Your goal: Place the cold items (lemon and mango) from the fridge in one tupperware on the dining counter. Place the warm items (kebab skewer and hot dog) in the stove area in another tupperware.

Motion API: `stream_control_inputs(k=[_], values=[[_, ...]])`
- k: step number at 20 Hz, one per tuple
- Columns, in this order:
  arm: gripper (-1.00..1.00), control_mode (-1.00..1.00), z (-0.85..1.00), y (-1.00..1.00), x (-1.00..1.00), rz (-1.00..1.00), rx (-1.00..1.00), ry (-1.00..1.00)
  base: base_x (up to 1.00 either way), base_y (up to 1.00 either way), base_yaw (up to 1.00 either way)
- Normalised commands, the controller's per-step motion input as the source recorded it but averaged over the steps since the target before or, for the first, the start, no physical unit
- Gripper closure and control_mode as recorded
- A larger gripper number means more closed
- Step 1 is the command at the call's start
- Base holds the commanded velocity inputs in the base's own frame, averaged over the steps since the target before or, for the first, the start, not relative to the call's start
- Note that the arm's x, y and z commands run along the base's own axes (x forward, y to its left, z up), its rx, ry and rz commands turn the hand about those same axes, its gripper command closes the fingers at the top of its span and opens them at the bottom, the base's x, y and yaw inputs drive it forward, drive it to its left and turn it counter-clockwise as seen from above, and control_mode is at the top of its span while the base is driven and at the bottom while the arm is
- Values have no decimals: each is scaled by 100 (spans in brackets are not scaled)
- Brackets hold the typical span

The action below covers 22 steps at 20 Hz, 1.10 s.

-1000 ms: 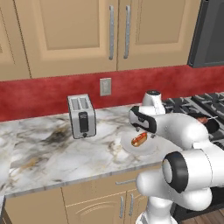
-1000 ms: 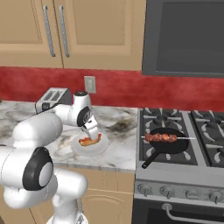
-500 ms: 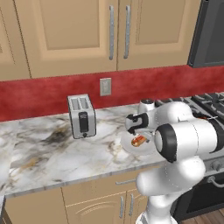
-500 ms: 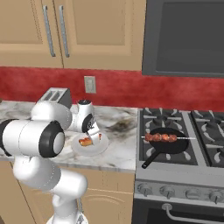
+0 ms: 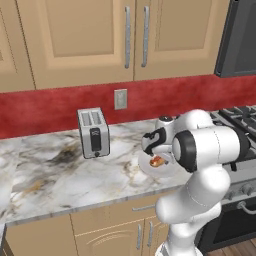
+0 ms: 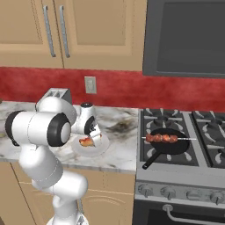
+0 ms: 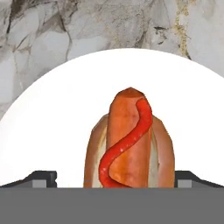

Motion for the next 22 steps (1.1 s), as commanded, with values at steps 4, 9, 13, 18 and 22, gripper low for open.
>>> stream_control_inputs(k=[4, 9, 13, 18, 22], values=[[-100, -100, -15, 0, 3, 0, 0, 0, 0, 0, 0], [100, -100, -10, 0, 1, 0, 0, -2, 0, 0, 0], [100, -100, -5, 0, 0, 0, 0, -2, 0, 0, 0], [100, -100, 23, -6, -10, -3, 7, -1, 0, 0, 0], [100, -100, 77, 0, -52, -8, 8, -9, 0, 0, 0]])
